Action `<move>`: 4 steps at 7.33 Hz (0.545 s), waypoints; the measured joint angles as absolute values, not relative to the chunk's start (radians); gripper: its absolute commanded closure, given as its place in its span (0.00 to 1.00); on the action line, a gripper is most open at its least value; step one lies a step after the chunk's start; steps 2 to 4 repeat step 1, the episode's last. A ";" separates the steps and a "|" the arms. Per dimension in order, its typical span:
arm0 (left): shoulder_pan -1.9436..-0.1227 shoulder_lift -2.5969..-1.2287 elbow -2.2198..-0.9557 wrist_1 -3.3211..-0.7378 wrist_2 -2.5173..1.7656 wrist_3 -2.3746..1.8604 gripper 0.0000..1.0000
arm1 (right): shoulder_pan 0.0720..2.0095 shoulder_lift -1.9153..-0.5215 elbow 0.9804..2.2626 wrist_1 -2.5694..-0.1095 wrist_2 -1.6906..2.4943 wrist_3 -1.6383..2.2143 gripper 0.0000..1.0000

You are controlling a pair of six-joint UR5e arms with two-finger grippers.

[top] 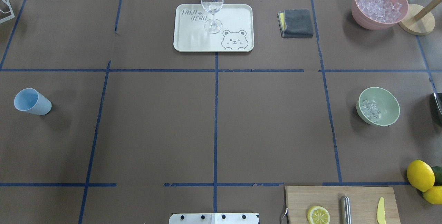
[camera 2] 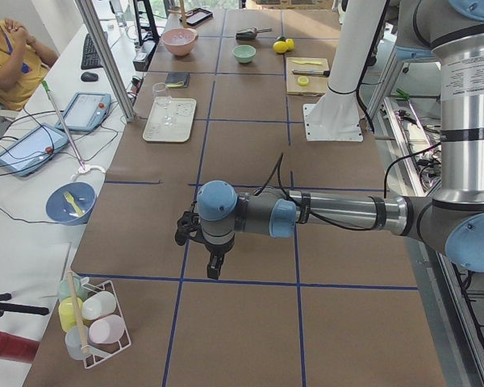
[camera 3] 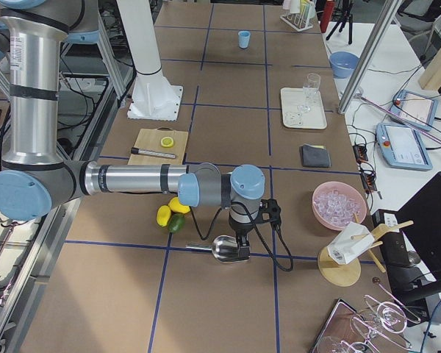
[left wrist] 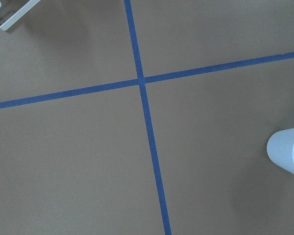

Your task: Pour ice into bowl

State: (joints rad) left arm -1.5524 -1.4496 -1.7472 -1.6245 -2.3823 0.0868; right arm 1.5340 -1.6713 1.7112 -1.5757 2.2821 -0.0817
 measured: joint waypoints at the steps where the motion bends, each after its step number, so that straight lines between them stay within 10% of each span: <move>1: -1.552 -1.450 -1.747 -1.624 -2.382 0.087 0.00 | 1.533 -1.672 1.711 -1.575 2.282 -0.084 0.00; 4: -1.552 -1.450 -1.747 -1.624 -2.382 0.087 0.00 | 1.533 -1.672 1.711 -1.575 2.282 -0.084 0.00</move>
